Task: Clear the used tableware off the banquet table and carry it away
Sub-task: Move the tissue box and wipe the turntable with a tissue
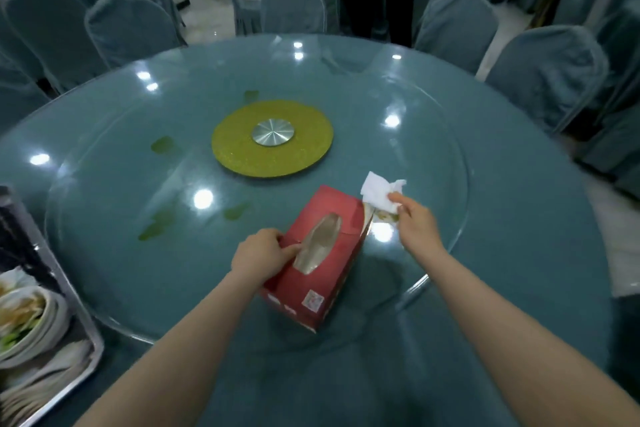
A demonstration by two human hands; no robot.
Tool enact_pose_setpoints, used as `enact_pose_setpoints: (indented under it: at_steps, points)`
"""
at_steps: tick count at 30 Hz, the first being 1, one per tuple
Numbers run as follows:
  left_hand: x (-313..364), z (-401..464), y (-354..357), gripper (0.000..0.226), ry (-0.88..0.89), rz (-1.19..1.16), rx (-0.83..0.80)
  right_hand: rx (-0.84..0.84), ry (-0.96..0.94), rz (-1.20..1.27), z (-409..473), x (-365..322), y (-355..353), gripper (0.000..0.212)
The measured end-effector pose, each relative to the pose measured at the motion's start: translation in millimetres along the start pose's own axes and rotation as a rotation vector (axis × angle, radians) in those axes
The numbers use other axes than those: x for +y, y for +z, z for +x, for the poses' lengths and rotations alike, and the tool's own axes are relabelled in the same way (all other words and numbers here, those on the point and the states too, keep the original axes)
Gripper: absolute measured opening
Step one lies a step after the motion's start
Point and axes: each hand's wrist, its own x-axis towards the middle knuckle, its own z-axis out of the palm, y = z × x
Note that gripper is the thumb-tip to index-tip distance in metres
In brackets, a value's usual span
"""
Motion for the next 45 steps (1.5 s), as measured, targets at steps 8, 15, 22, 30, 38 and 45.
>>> enact_pose_setpoints:
  at_steps: [8, 15, 22, 30, 38, 45]
  points:
    - [-50.0, -11.8, 20.2, 0.056, -0.038, -0.159, 0.044, 0.004, -0.101, 0.059, -29.2, -45.2, -6.0, 0.039]
    - [-168.5, -31.6, 12.1, 0.123, -0.274, 0.312, -0.231, -0.081, -0.156, 0.114, -50.2, -79.0, 41.6, 0.038]
    - [-151.6, -34.1, 21.0, 0.112, -0.214, 0.291, -0.229, -0.158, -0.14, 0.104, -43.1, -102.7, 97.5, 0.038]
    - [-138.4, -49.6, 27.7, 0.077, -0.05, 0.299, -0.069, -0.11, 0.012, 0.045, -5.6, -80.1, 148.6, 0.037]
    - [-157.0, -43.0, 19.9, 0.058, 0.035, -0.262, 0.094, -0.102, 0.1, -0.128, 35.2, -48.8, 182.8, 0.038]
    - [-189.0, -43.0, 15.6, 0.052, -0.001, -0.348, 0.269, -0.293, -0.141, -0.301, 56.4, -52.4, 209.4, 0.043]
